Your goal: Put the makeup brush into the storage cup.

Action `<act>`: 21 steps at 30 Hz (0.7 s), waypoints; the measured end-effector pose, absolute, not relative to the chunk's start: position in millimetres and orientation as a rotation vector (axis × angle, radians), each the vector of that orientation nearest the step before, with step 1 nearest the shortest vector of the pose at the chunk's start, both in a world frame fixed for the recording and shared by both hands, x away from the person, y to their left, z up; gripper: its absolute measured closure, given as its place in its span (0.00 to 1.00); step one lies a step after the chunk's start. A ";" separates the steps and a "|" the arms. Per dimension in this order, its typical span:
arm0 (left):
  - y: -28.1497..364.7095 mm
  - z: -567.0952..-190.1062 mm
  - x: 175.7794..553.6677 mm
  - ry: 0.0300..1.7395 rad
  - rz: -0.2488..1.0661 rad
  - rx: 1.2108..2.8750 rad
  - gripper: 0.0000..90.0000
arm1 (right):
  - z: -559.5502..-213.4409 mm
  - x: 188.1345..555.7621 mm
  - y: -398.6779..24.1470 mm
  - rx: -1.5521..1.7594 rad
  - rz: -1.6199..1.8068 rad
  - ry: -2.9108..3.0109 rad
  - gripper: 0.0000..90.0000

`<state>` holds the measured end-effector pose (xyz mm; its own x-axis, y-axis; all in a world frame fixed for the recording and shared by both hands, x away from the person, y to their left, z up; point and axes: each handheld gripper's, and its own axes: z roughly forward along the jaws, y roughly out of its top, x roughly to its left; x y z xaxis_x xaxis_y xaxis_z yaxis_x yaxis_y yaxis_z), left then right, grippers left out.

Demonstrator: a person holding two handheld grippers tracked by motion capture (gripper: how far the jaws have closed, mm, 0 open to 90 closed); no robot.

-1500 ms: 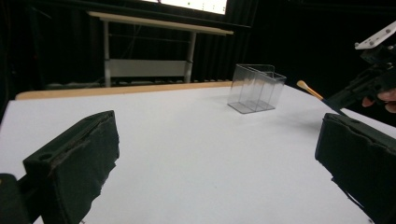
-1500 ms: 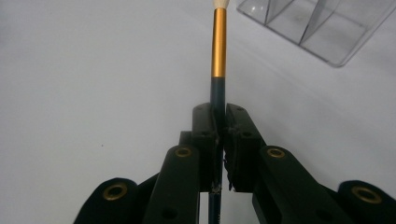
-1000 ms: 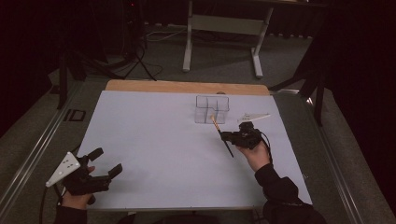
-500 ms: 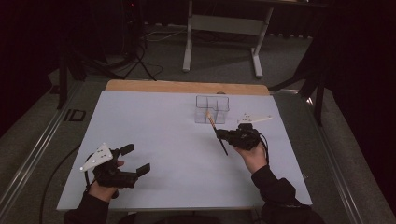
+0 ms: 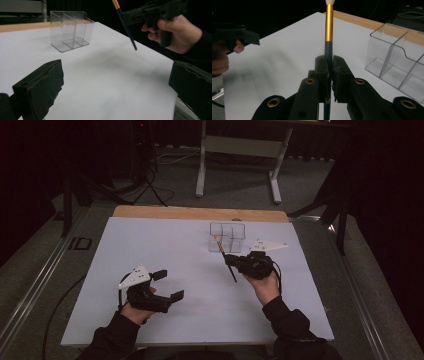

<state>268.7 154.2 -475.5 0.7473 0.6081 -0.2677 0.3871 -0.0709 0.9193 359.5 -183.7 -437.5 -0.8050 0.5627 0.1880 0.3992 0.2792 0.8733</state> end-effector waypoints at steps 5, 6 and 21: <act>140.5 -474.3 275.6 0.797 0.174 1.702 0.00 | -433.8 360.8 -180.5 0.897 1.564 2.363 0.92; 137.3 -474.9 277.3 0.798 0.165 1.707 0.00 | -433.5 360.7 -179.7 0.901 1.565 2.358 0.92; 91.0 -487.4 293.6 0.831 0.148 1.666 0.07 | -432.2 360.1 -160.8 0.860 1.594 2.309 0.92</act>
<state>293.6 91.0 -487.4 0.7362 0.5887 -0.3340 0.4372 -0.0369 0.8986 360.1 -160.8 -432.2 -0.8089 0.5675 0.1534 0.3446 0.2463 0.9059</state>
